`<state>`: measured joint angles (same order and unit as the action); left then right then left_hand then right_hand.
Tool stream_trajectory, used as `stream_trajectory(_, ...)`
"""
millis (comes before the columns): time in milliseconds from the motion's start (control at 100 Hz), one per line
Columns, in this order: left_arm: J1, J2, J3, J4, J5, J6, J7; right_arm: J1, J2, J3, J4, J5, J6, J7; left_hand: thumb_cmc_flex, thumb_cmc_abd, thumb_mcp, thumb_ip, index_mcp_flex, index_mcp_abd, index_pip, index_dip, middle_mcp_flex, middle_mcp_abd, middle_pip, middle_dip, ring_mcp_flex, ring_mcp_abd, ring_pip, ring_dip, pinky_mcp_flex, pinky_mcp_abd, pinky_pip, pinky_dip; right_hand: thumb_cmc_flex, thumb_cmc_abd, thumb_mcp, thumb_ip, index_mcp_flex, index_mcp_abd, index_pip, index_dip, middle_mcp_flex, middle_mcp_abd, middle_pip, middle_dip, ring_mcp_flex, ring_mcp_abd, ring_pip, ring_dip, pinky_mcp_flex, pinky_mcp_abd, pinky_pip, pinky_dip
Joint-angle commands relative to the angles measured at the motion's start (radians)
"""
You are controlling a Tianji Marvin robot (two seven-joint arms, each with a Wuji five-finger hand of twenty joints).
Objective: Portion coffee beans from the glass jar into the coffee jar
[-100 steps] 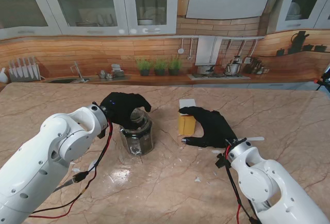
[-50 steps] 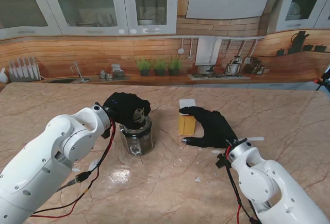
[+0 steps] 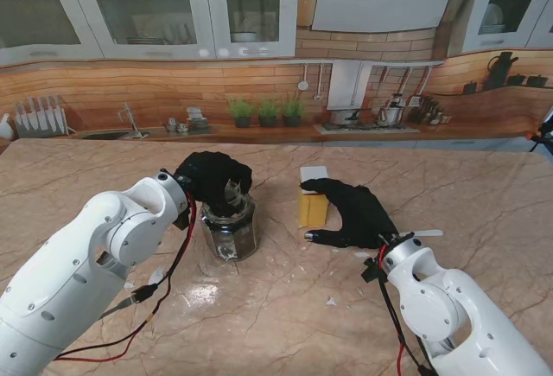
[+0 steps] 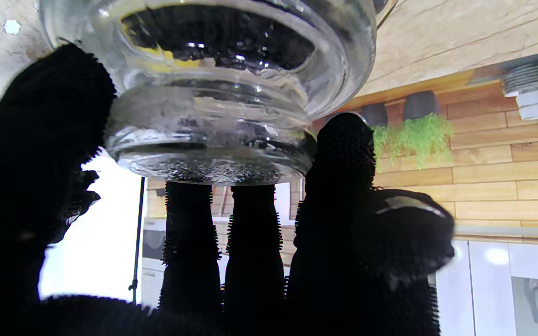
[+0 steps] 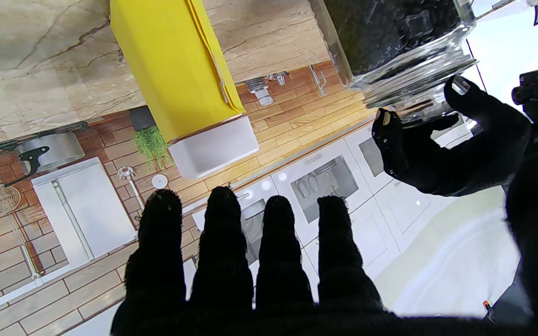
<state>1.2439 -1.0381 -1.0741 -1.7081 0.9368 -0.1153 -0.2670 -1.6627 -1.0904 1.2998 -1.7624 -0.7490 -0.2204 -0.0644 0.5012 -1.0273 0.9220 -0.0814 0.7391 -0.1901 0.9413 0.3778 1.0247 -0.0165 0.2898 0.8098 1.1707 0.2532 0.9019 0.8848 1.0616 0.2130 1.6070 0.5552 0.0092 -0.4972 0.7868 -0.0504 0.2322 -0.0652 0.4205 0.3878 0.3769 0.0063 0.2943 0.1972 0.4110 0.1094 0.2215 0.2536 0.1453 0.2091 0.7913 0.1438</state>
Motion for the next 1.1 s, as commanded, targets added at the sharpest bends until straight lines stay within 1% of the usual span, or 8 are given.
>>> stream_trajectory(0, -0.001, -0.007, -0.002, -0.022, -0.009, -0.001, -0.01, -0.008, -0.005, -0.001, -0.005, -0.003, -0.001, -0.003, 0.287, 0.017, 0.273, 0.087, 0.095, 0.008, 0.274, 0.043, 0.188, -0.027, 0.138, 0.06, 0.094, -0.279, 0.091, -0.014, -0.008, -0.22, 0.07, 0.02, 0.034, -0.02, 0.011, 0.009, 0.005, 0.006, 0.006, -0.008, -0.006, -0.013, 0.017, 0.007, 0.005, -0.037, 0.012, 0.001, -0.002, -0.017, -0.01, -0.01)
stream_trajectory(340, -0.016, -0.01, -0.021, -0.049, -0.041, 0.015, -0.021, -0.008, -0.005, -0.003, -0.002, -0.001, -0.001, -0.007, 0.287, 0.015, 0.277, 0.089, 0.095, 0.007, 0.276, 0.043, 0.187, -0.026, 0.138, 0.063, 0.093, -0.278, 0.103, -0.026, -0.008, -0.221, 0.074, 0.021, 0.034, -0.019, 0.011, 0.009, 0.005, 0.005, 0.007, -0.009, -0.007, -0.013, 0.017, 0.006, 0.004, -0.036, 0.011, 0.001, -0.001, -0.017, -0.011, -0.011)
stream_trajectory(420, -0.014, -0.01, -0.037, -0.056, -0.041, 0.013, -0.022, -0.008, -0.005, -0.004, -0.002, 0.001, 0.0, -0.007, 0.285, 0.016, 0.277, 0.09, 0.095, 0.005, 0.276, 0.043, 0.186, -0.041, 0.138, 0.063, 0.092, -0.28, 0.104, -0.028, -0.007, -0.222, 0.074, 0.021, 0.034, -0.02, 0.011, 0.009, 0.005, 0.005, 0.006, -0.009, -0.007, -0.014, 0.017, 0.006, 0.004, -0.037, 0.011, 0.0, -0.001, -0.017, -0.011, -0.011)
stream_trajectory(450, -0.013, -0.01, -0.045, -0.059, -0.043, 0.012, -0.023, -0.008, -0.005, -0.004, -0.002, 0.001, 0.0, -0.006, 0.287, 0.016, 0.277, 0.091, 0.095, 0.006, 0.276, 0.043, 0.185, -0.031, 0.138, 0.064, 0.092, -0.279, 0.105, -0.029, -0.007, -0.222, 0.074, 0.021, 0.034, -0.021, 0.011, 0.009, 0.006, 0.004, 0.006, -0.009, -0.007, -0.014, 0.017, 0.006, 0.004, -0.037, 0.011, 0.0, -0.001, -0.017, -0.011, -0.011)
stream_trajectory(480, -0.012, -0.009, -0.053, -0.062, -0.044, 0.01, -0.025, -0.008, -0.005, -0.004, -0.002, 0.001, 0.0, -0.006, 0.287, 0.015, 0.276, 0.091, 0.094, 0.006, 0.276, 0.044, 0.185, -0.04, 0.139, 0.066, 0.092, -0.279, 0.106, -0.029, -0.007, -0.222, 0.074, 0.021, 0.034, -0.02, 0.011, 0.009, 0.005, 0.004, 0.006, -0.009, -0.007, -0.013, 0.017, 0.006, 0.004, -0.036, 0.011, 0.0, -0.001, -0.017, -0.011, -0.011)
stream_trajectory(580, -0.007, -0.008, -0.081, -0.067, -0.041, 0.002, -0.03, -0.008, -0.005, -0.003, -0.002, 0.001, -0.002, -0.006, 0.288, 0.016, 0.277, 0.093, 0.094, 0.006, 0.276, 0.044, 0.185, -0.042, 0.138, 0.066, 0.091, -0.278, 0.106, -0.029, -0.007, -0.223, 0.074, 0.021, 0.034, -0.021, 0.011, 0.009, 0.005, 0.004, 0.006, -0.009, -0.007, -0.012, 0.017, 0.006, 0.004, -0.036, 0.011, 0.0, -0.001, -0.018, -0.011, -0.011)
stream_trajectory(870, 0.004, -0.001, -0.154, -0.043, 0.003, -0.019, -0.036, -0.001, -0.005, -0.01, 0.004, 0.006, -0.005, -0.004, 0.287, 0.027, 0.269, 0.097, 0.087, 0.002, 0.275, 0.051, 0.179, -0.045, 0.137, 0.073, 0.088, -0.279, 0.102, -0.026, -0.008, -0.223, 0.072, 0.02, 0.034, -0.021, 0.011, 0.009, 0.006, 0.005, 0.007, -0.01, -0.007, -0.013, 0.017, 0.006, 0.006, -0.037, 0.012, 0.0, 0.001, -0.018, -0.012, -0.012)
stream_trajectory(1090, 0.038, 0.006, -0.236, -0.008, 0.06, -0.06, -0.019, 0.008, -0.005, -0.018, 0.01, 0.009, -0.003, -0.002, 0.287, 0.035, 0.264, 0.102, 0.083, 0.0, 0.273, 0.056, 0.176, -0.048, 0.137, 0.077, 0.087, -0.282, 0.099, -0.021, -0.008, -0.222, 0.069, 0.019, 0.036, -0.022, 0.011, 0.009, 0.007, 0.006, 0.008, -0.01, -0.007, -0.013, 0.017, 0.006, 0.007, -0.037, 0.012, 0.001, 0.002, -0.017, -0.012, -0.012)
